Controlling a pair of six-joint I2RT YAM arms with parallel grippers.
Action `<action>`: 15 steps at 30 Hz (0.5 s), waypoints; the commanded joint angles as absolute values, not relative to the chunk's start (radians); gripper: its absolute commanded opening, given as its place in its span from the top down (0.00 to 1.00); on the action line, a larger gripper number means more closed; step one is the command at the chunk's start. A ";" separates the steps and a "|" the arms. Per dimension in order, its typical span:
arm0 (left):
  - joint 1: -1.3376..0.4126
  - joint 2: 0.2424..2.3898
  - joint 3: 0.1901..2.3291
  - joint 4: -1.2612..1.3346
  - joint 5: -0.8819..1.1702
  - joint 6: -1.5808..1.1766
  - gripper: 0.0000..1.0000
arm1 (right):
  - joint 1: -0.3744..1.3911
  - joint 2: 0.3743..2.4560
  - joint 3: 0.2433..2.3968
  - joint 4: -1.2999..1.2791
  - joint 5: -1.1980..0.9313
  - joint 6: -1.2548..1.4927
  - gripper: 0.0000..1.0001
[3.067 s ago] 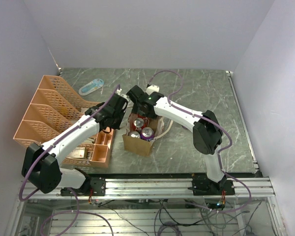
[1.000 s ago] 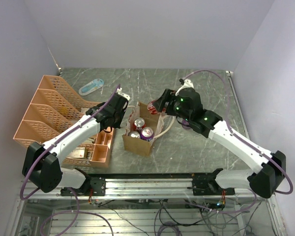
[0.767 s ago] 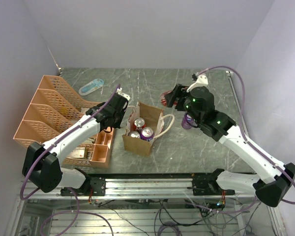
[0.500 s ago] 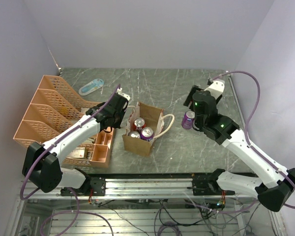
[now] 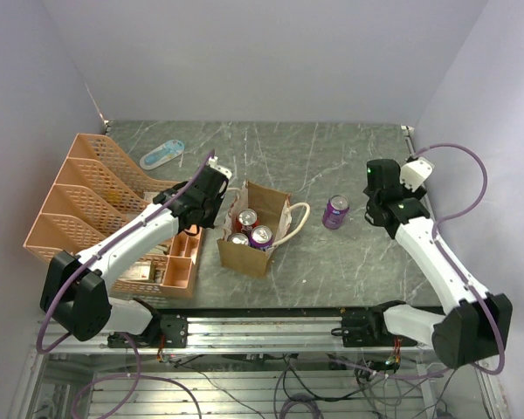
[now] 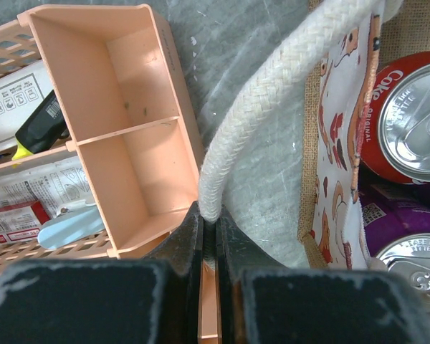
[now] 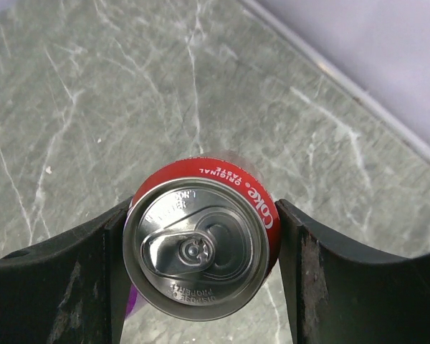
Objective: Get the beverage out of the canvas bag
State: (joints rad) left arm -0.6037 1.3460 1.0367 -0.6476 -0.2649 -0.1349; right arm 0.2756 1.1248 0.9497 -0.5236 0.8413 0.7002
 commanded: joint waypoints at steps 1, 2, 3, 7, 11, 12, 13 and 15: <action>-0.606 1.355 1.066 -0.627 -0.244 -0.127 0.93 | 0.201 1.206 0.980 -0.477 0.694 0.809 1.00; -0.606 1.354 1.065 -0.627 -0.243 -0.127 0.93 | 0.187 1.229 0.987 -0.484 0.673 0.821 1.00; -0.606 1.355 1.065 -0.627 -0.243 -0.127 0.93 | 0.177 1.247 0.990 -0.486 0.652 0.829 1.00; -0.606 1.355 1.066 -0.627 -0.240 -0.127 0.93 | 0.145 1.304 0.979 -0.457 0.563 0.835 1.00; -0.606 1.355 1.067 -0.626 -0.237 -0.126 0.93 | 0.134 1.345 0.974 -0.436 0.519 0.832 1.00; -0.606 1.356 1.066 -0.626 -0.235 -0.126 0.93 | 0.134 1.352 0.972 -0.430 0.511 0.832 1.00; -0.606 1.356 1.066 -0.626 -0.235 -0.126 0.93 | 0.131 1.361 0.968 -0.425 0.502 0.834 1.00; -0.606 1.356 1.066 -0.628 -0.235 -0.126 0.93 | 0.132 1.373 0.958 -0.408 0.487 0.834 1.00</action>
State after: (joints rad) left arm -0.6037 1.3468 1.0367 -0.6476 -0.2642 -0.1341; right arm 0.1410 1.3663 0.9497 -0.5014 0.5179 0.8146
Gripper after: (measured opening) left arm 0.120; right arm 0.679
